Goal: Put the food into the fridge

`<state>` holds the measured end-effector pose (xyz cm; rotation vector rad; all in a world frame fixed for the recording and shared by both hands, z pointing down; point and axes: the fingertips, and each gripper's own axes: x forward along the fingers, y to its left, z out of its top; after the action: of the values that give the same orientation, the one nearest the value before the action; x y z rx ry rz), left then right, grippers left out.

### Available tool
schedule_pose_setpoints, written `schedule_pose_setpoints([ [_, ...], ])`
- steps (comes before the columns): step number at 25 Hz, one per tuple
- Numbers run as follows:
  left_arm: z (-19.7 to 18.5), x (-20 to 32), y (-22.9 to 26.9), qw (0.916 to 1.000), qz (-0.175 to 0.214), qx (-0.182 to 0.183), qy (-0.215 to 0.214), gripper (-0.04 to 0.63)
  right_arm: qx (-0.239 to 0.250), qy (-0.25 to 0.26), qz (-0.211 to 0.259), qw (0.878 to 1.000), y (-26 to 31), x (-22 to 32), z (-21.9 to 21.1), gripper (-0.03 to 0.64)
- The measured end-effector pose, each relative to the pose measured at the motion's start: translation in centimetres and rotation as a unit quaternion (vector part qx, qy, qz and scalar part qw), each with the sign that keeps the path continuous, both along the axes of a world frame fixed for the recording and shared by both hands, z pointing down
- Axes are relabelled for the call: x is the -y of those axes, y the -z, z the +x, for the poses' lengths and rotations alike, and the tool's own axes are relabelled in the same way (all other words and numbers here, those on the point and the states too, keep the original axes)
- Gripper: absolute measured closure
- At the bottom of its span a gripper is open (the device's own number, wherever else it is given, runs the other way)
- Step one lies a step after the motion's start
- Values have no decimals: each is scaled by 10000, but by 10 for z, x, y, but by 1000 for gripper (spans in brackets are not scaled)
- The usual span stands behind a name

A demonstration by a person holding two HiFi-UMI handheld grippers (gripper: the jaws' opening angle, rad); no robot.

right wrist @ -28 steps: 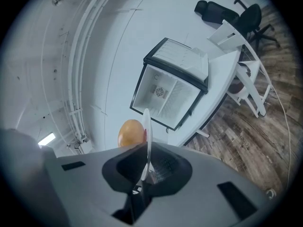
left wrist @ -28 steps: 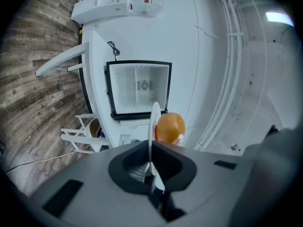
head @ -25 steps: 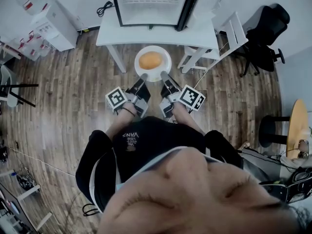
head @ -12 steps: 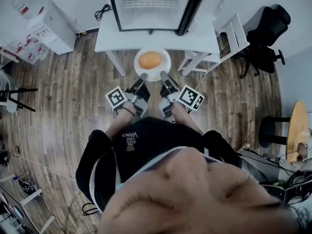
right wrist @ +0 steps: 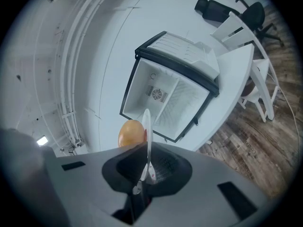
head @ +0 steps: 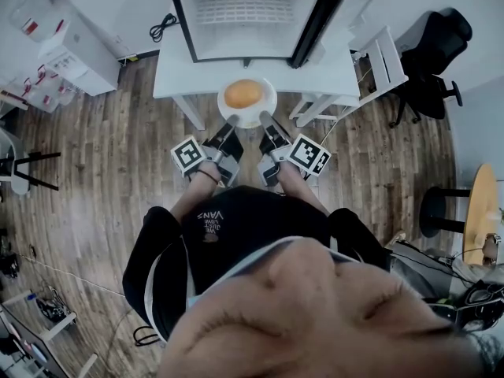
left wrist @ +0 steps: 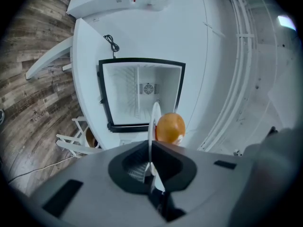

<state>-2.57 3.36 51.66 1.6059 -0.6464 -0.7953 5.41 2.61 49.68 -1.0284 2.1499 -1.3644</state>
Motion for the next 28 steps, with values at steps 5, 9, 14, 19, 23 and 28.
schedule_pose_setpoints([
  [5,-14,32,2,10000,13,-16,-84,569,-9,-93,11,10000,3,31,-14,594],
  [9,-22,56,4,9998,18,-9,-192,570,-13,-199,16,9998,4,53,-21,594],
  [14,-31,84,5,9995,3,-16,-318,570,-12,-332,20,9994,5,79,-30,594],
  [19,-42,106,0,9990,-1,33,-457,569,8,-511,32,9987,2,98,-41,594],
  [23,-47,119,-2,9983,-14,27,-581,570,16,-646,34,9979,-1,109,-47,594],
  [28,-52,131,-1,9974,-39,-6,-725,571,37,-809,51,9967,-1,120,-51,594],
])
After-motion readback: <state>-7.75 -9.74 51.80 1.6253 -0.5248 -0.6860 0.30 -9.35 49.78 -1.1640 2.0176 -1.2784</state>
